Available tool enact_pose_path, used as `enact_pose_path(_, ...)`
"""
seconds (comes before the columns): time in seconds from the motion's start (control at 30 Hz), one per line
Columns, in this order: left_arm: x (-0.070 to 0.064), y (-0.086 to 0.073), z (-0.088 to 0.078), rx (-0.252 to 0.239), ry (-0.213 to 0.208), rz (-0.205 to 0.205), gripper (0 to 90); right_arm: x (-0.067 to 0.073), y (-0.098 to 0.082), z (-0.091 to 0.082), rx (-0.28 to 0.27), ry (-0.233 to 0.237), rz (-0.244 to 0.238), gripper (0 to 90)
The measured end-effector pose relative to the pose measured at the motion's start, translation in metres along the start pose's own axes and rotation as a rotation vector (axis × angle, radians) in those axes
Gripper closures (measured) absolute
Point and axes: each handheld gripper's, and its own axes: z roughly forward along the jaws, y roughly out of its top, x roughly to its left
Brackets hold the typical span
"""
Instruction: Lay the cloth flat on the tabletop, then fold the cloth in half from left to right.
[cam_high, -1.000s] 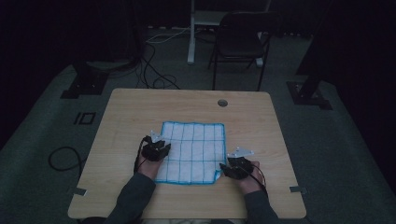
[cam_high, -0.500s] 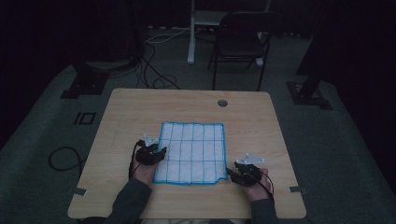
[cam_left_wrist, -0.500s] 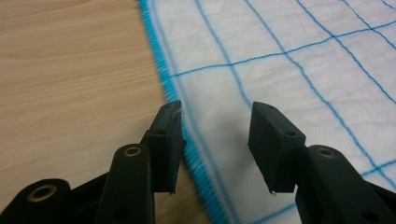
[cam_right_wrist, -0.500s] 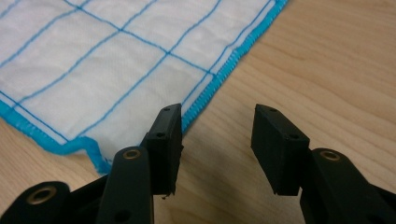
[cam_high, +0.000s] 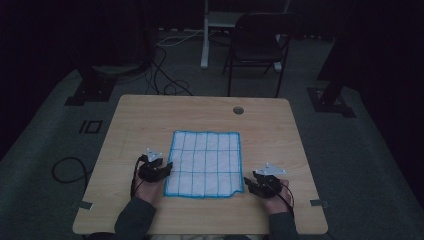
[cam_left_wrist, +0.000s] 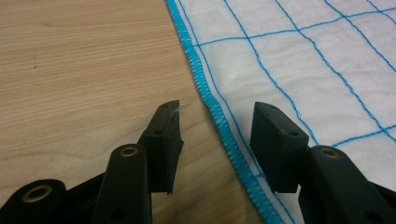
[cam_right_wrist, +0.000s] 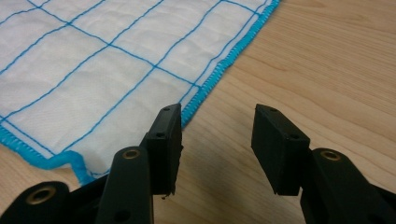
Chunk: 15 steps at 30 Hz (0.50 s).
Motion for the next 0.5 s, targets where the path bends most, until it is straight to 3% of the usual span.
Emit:
enact_pose_path(0.3, -0.011, -0.003, -0.002, 0.005, 0.008, 0.019, 52.3, 0.0, 0.0, 0.0, -0.004, -0.007, -0.008, 53.2)
enact_pose_path(0.5, -0.019, 0.001, 0.005, -0.005, 0.005, 0.038, 51.8, 0.0, 0.0, 0.001, -0.003, -0.01, -0.013, 53.1)
